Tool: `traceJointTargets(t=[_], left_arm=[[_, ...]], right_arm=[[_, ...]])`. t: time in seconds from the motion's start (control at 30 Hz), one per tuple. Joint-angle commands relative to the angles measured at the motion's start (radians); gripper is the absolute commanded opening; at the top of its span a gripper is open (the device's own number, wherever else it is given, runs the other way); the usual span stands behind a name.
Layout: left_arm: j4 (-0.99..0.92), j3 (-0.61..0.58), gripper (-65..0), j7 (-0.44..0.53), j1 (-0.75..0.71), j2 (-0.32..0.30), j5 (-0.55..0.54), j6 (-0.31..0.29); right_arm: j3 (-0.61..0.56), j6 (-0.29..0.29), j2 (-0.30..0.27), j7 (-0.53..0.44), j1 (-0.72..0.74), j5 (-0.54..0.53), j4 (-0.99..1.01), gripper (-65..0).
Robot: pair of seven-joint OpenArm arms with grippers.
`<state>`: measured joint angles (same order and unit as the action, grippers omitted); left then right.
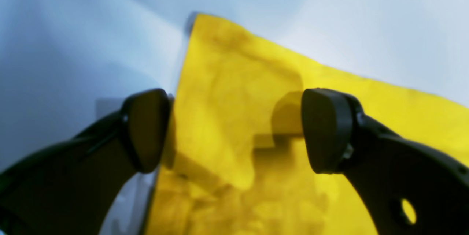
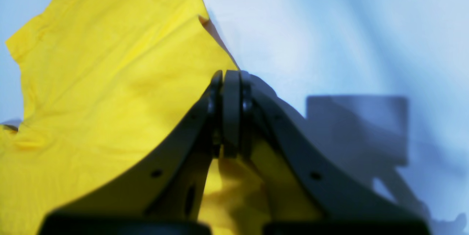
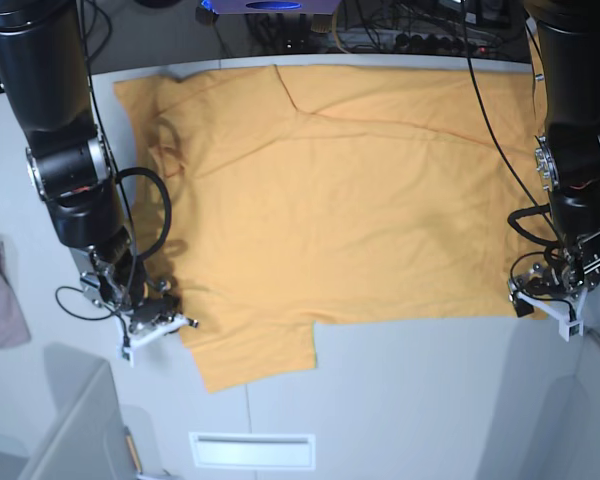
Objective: Fold the T-shirt properly
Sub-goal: 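Move both grippers to the hem corners and grasp them, then lift the hem corners and fold them toward the collar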
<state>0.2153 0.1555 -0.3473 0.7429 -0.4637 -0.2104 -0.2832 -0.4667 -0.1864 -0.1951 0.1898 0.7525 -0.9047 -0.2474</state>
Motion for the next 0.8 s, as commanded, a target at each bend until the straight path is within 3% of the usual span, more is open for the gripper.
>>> traceJointTargets(t=[0.0, 0.6, 0.67, 0.77], left_arm=[[0.013, 0.000, -10.2, -0.009, 0.011, -0.013, -0.004, 0.008], [0.045, -0.010, -11.4, -0.012, -0.032, -0.028, -0.063, 0.008], [0.045, -0.009, -16.0, -0.012, -0.032, -0.028, -0.063, 0.008], [0.048, -0.004, -33.4, -0.012, -0.032, -0.028, -0.065, 0.006]], right_arm=[[0.001, 0.003, -0.008, 0.001, 0.028, 0.003, -0.008, -65.0], [0.000, 0.003, -0.008, 0.001, 0.028, 0.003, -0.008, -65.0], [0.000, 0.003, -0.008, 0.001, 0.028, 0.003, -0.008, -65.0], [0.000, 0.003, -0.008, 0.001, 0.028, 0.003, -0.008, -65.0]])
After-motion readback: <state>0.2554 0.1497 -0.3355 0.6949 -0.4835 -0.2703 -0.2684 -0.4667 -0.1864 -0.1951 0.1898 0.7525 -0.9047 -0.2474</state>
